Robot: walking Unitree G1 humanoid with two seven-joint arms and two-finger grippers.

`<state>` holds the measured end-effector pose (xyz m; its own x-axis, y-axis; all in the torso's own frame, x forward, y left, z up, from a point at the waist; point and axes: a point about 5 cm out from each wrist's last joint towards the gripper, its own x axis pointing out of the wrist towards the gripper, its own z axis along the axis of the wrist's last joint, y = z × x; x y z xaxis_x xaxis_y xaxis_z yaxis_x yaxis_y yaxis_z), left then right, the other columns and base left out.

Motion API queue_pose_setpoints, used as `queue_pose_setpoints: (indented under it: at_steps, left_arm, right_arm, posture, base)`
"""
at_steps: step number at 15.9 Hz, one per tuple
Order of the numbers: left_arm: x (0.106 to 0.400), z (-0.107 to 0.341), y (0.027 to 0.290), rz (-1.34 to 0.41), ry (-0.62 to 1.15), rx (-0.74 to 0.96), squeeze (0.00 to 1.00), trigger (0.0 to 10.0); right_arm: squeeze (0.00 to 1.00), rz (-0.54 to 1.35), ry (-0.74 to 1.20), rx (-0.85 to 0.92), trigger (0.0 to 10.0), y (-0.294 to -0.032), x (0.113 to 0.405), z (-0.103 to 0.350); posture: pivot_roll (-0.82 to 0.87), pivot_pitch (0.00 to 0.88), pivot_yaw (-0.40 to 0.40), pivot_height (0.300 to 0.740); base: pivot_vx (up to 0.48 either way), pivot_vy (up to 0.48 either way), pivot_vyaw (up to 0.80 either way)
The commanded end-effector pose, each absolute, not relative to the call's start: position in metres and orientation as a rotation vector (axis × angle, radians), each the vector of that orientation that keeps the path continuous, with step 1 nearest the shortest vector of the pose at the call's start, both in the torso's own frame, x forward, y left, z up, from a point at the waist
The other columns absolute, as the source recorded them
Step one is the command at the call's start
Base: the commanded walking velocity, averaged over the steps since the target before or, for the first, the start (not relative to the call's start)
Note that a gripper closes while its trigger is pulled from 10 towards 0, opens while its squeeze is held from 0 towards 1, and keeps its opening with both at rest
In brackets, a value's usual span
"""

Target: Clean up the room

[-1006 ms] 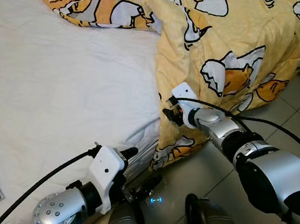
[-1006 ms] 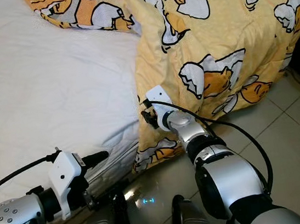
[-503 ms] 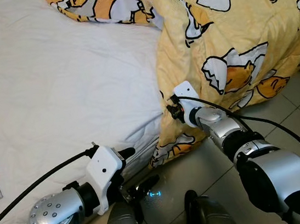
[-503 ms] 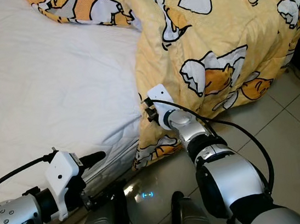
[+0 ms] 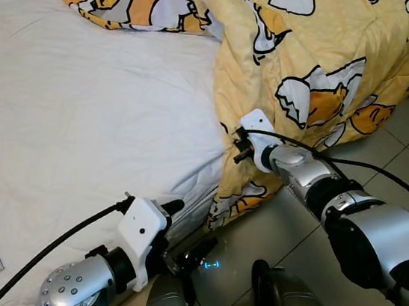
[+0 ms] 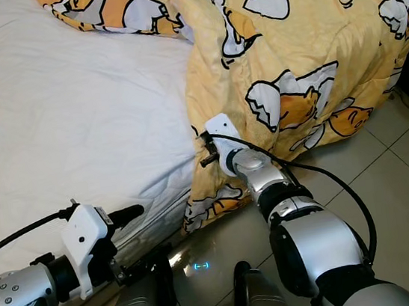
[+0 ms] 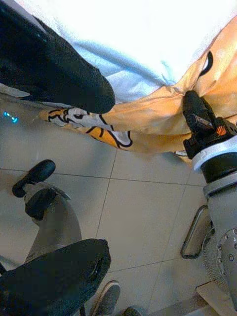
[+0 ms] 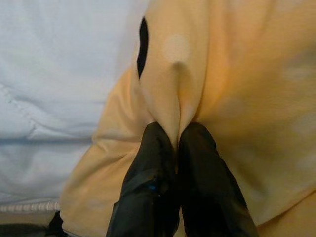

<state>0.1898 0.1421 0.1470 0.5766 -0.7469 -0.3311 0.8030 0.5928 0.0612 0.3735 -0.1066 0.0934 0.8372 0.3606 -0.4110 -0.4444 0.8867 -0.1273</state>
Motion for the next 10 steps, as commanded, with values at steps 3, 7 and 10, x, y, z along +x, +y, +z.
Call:
queue_pose_setpoints:
  at_steps: [3, 7, 10]
  left_arm:
    - [0.193, 0.142, 0.141, -0.919, 0.284, 0.205, 0.00, 10.0]
    - [0.204, 0.140, 0.134, -0.927, 0.256, 0.200, 0.00, 10.0]
    - [0.208, 0.139, 0.130, -0.945, 0.243, 0.199, 0.00, 10.0]
  right_arm:
    - [0.00, 0.422, 0.386, -0.177, 0.0, -0.117, 0.370, 0.087]
    - [0.00, 0.528, 0.379, -0.173, 0.0, -0.125, 0.363, 0.081]
    - [0.00, 0.759, 0.432, -0.232, 0.0, -0.136, 0.345, 0.066]
  posture:
    - [0.22, 0.322, -0.020, 0.740]
    - [0.19, 0.285, -0.015, 0.740]
    - [0.18, 0.279, -0.006, 0.740]
  base:
    - [0.000, 0.000, 0.00]
    - [0.000, 0.000, 0.00]
    - [0.000, 0.000, 0.00]
